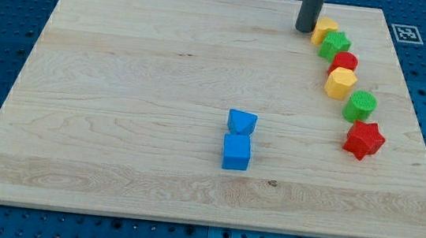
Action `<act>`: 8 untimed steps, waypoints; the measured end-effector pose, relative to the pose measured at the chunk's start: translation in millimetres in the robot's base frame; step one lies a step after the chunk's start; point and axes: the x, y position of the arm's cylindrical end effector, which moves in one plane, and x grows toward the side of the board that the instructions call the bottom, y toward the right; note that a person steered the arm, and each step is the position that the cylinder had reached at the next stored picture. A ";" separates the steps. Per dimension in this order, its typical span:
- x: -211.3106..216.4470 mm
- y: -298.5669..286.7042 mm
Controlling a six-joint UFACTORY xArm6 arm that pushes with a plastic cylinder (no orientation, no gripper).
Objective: Move the blue cube below the red star
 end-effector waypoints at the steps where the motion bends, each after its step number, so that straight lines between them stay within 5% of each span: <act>1: -2.9 6.2; 3: -9.5 23.9; 5: -2.7 -27.0; 8: 95.2 -175.7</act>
